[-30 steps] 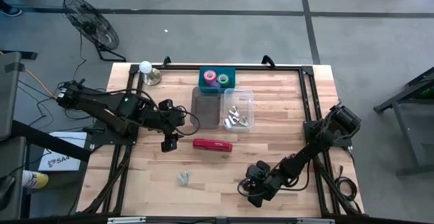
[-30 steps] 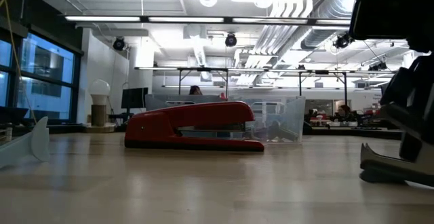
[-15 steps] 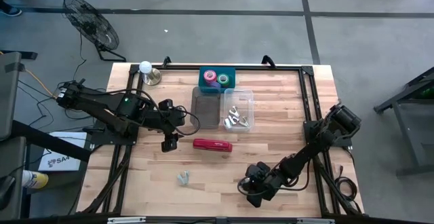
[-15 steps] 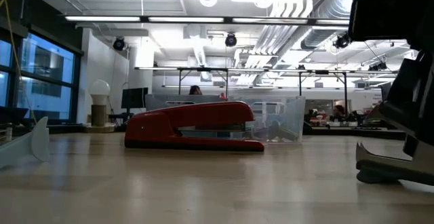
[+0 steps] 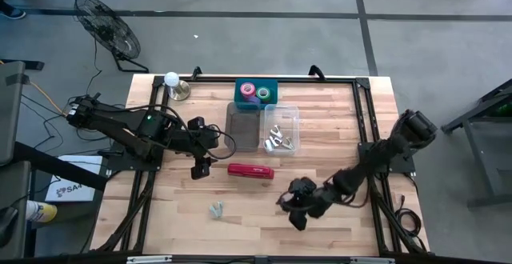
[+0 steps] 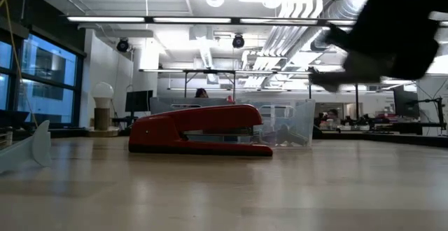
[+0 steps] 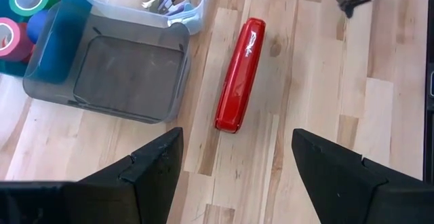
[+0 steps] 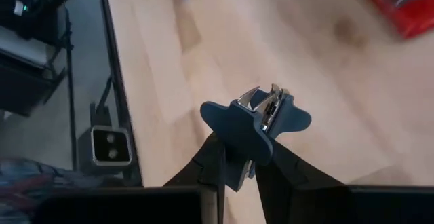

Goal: Pick and place Stapler, Stapler remover, tape
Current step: Put the black staple remover into the transparent bin, then put the blue staple remover into the transparent bin

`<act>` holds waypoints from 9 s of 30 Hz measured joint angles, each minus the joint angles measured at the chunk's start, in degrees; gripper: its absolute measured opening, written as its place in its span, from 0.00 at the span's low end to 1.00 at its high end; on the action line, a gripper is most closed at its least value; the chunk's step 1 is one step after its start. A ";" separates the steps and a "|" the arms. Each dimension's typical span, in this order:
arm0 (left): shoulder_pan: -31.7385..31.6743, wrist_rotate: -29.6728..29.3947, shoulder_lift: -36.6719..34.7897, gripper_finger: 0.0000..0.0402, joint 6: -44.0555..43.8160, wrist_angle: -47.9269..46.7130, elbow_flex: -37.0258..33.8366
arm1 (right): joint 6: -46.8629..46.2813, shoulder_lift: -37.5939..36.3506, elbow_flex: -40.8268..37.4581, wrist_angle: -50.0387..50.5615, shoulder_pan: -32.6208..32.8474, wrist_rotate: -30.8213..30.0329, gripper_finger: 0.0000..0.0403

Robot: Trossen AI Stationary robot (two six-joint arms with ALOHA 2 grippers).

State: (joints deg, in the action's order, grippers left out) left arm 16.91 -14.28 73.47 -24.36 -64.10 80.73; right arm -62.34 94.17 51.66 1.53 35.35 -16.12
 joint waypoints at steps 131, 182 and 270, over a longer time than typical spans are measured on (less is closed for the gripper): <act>2.07 18.55 0.31 0.67 8.99 10.83 -21.60 | 43.14 -29.09 0.02 33.92 -44.95 23.58 0.42; 18.38 11.37 22.53 0.67 66.45 44.64 -26.45 | 15.98 -28.83 0.02 33.85 -24.30 14.57 0.42; 13.35 -10.81 24.61 0.20 30.97 35.10 -10.81 | 31.13 -28.83 0.02 33.81 -24.32 17.72 0.42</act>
State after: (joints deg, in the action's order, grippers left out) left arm 30.26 -25.09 98.08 6.61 -28.99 69.92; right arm -31.21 65.34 51.68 35.33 11.03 1.60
